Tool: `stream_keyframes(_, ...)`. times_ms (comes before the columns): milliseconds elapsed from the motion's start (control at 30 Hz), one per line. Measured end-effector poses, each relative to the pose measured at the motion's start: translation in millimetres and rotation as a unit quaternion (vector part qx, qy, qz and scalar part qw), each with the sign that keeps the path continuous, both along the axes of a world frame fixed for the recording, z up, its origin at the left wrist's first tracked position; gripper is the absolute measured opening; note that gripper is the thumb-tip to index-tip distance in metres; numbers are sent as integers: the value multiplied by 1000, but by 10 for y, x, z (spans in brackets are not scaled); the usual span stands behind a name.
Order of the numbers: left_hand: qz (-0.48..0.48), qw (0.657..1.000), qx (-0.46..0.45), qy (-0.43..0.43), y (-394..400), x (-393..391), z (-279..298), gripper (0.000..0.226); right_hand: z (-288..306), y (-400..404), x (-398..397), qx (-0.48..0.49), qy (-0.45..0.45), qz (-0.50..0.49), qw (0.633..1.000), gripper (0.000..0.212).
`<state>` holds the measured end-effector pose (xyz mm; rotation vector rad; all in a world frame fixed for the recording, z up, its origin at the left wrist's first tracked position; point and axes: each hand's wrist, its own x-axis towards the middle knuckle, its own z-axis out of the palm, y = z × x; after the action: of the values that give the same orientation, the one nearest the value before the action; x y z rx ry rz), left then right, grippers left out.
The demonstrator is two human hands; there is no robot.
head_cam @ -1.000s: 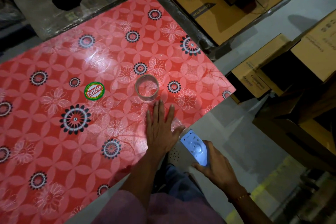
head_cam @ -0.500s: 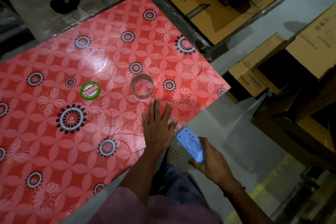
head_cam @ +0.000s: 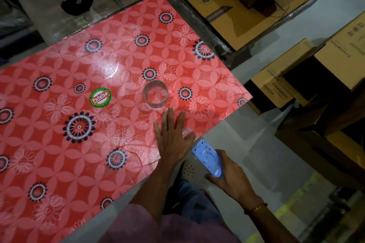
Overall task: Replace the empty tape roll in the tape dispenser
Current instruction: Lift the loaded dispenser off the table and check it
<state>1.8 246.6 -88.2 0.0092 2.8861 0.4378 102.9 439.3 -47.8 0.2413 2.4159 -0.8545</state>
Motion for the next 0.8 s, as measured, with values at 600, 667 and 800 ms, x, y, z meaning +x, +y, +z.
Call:
stream_keyframes(600, -204, 978, 27, 17, -577, -51, -87, 56, -95, 40, -57, -5, -14, 5, 1000, 72)
stream_keyframes(667, -195, 979, 54, 15, -566, -57, -83, 55, -101, 38, -57, -6, -16, 2, 1000, 72)
stream_keyframes(800, -124, 992, 5, -12, -348, -21, -62, 74, -116, 17, -49, -2, -16, 2, 1000, 71)
